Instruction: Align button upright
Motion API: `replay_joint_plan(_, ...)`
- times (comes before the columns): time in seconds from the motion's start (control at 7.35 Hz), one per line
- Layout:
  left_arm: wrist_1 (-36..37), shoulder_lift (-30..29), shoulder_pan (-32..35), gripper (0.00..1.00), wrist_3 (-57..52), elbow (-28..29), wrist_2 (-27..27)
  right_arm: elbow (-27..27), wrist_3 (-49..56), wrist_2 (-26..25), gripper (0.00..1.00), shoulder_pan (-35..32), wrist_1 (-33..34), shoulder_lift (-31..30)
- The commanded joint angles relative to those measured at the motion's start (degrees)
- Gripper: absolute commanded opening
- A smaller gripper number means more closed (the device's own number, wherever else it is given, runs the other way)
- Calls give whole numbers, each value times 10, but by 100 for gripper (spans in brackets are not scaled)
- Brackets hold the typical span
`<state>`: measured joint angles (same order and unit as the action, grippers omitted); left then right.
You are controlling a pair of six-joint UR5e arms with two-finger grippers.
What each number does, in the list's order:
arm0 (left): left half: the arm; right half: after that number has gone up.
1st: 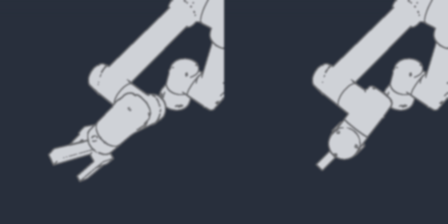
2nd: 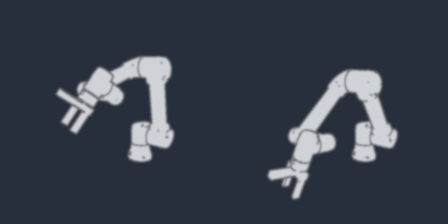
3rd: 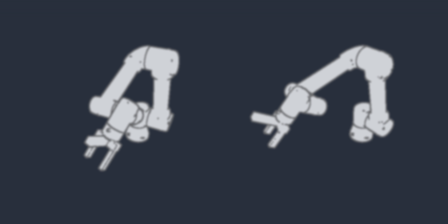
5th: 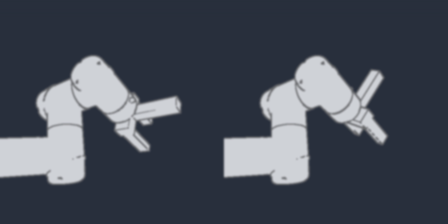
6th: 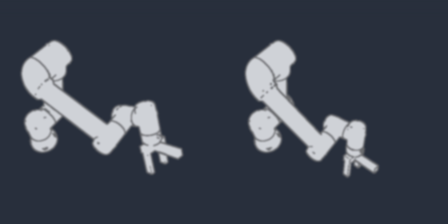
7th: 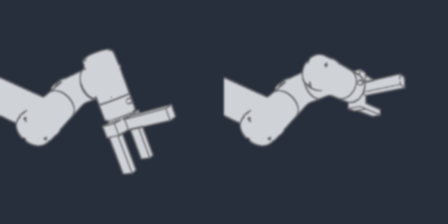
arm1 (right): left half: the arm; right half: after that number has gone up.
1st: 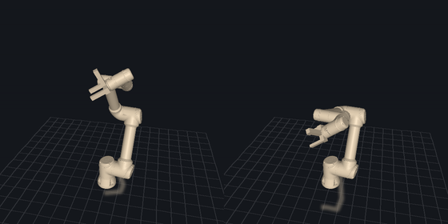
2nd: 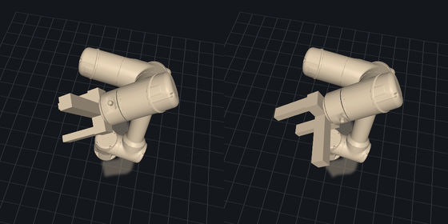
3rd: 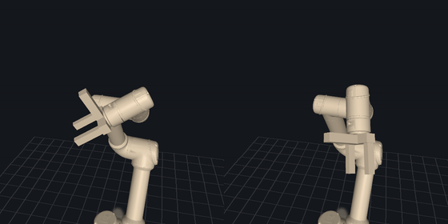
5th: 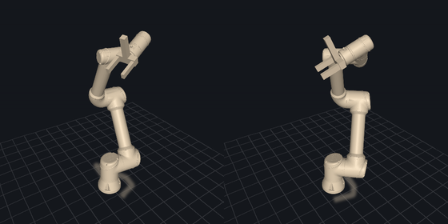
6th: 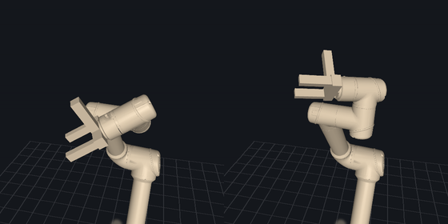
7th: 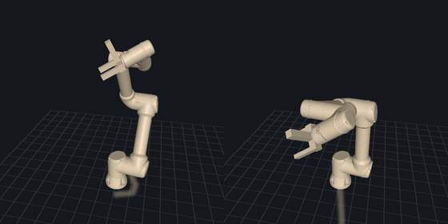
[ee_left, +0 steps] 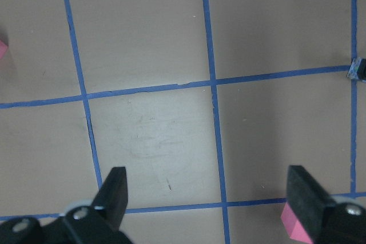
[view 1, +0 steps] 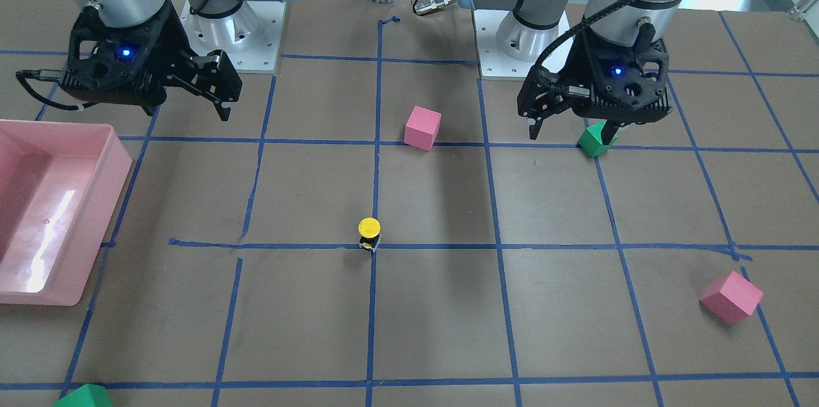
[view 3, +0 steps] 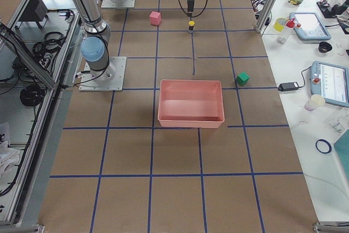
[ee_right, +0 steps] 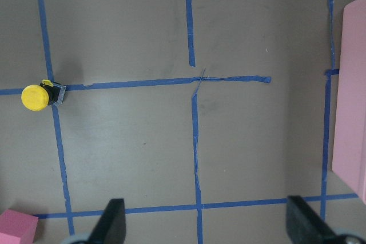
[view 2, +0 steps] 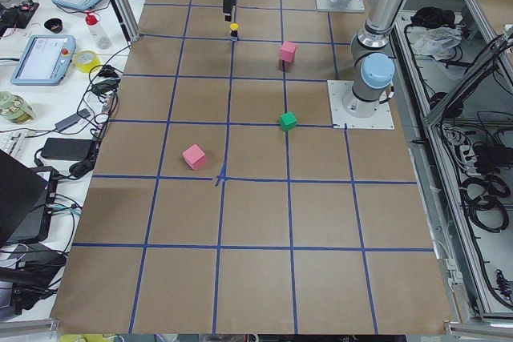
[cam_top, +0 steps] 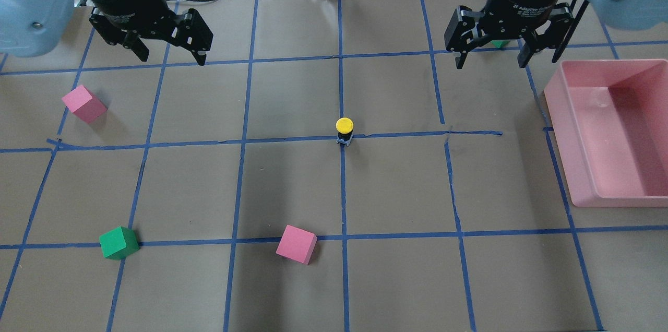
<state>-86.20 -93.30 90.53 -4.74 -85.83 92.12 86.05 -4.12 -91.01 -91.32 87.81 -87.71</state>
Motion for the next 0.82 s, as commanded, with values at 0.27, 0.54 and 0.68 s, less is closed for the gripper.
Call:
replay_joint_plan(0.27,2,6,0,100,22,0,-11,0,-2,1,100,1,0,0)
replay_joint_plan(0.54,2,8,0,100,22,-3,-11,0,-1,2,100,1,0,0)
replay_joint_plan(0.68,2,8,0,100,18,-3,-11,0,0,3,100,1,0,0)
